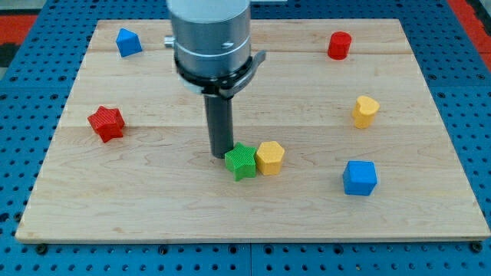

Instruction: Move the yellow hexagon to the bottom left of the board

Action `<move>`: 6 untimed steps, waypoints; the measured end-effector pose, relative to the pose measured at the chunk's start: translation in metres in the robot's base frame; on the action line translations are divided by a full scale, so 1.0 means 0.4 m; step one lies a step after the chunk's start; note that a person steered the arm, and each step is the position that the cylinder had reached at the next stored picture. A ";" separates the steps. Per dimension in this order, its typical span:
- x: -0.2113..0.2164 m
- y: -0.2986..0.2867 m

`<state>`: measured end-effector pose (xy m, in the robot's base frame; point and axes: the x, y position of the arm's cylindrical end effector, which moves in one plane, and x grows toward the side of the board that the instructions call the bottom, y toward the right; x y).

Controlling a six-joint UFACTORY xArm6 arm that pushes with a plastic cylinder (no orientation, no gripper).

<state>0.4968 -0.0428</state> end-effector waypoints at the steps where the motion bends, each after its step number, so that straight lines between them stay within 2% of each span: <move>1: -0.029 0.028; 4: -0.039 0.182; 6: 0.004 0.367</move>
<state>0.4986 0.1041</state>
